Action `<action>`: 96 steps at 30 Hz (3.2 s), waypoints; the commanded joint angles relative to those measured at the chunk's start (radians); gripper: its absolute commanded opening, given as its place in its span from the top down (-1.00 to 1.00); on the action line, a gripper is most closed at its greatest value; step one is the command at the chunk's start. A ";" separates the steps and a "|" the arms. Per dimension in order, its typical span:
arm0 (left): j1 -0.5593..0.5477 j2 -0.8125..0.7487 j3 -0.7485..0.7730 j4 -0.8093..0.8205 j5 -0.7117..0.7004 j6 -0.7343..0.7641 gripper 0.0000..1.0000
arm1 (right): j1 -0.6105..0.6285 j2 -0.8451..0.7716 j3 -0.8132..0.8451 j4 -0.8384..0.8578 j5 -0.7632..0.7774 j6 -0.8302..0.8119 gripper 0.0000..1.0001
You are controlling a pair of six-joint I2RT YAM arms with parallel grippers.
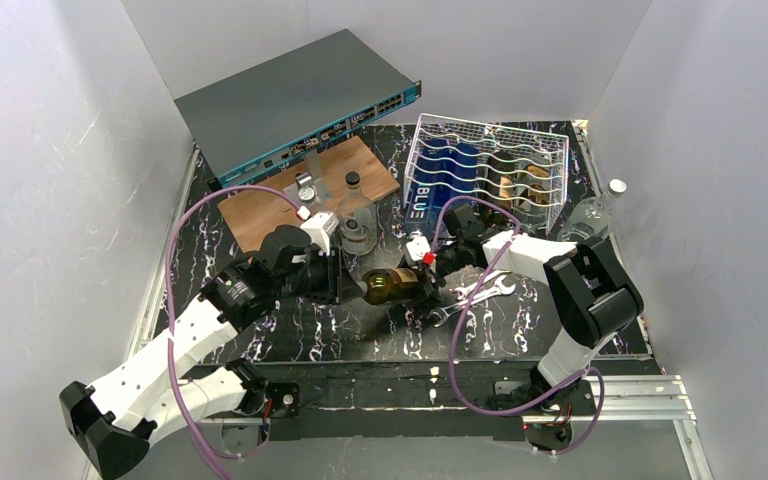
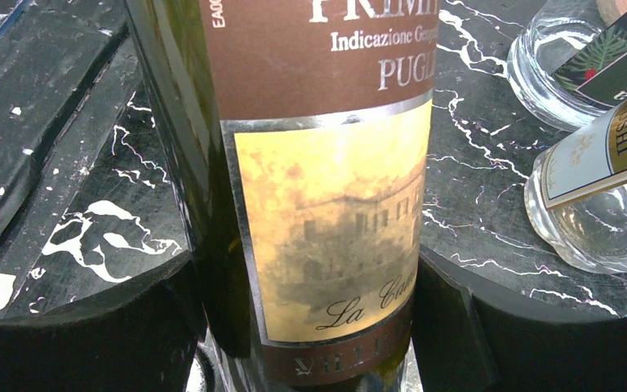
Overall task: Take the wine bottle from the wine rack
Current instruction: Place the wine bottle at the center of the board.
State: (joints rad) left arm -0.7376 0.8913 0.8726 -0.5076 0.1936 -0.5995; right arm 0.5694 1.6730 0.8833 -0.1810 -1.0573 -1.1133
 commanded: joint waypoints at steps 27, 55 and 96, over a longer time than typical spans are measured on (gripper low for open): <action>-0.003 -0.068 0.334 -0.395 -0.128 0.328 1.00 | -0.086 -0.159 0.101 -0.160 -0.110 0.200 -0.97; 0.000 -0.011 0.558 -0.766 -0.751 0.405 1.00 | -0.135 -0.202 0.054 -0.101 -0.164 0.224 -0.97; 0.919 0.403 0.770 -0.509 -0.500 0.179 1.00 | -0.138 -0.171 0.132 -0.468 -0.237 -0.152 -0.97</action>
State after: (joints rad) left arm 0.1089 1.2896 1.5539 -1.0508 -0.3305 -0.2901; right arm 0.4320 1.4952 0.9760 -0.5812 -1.2514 -1.1900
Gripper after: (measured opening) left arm 0.314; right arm 0.984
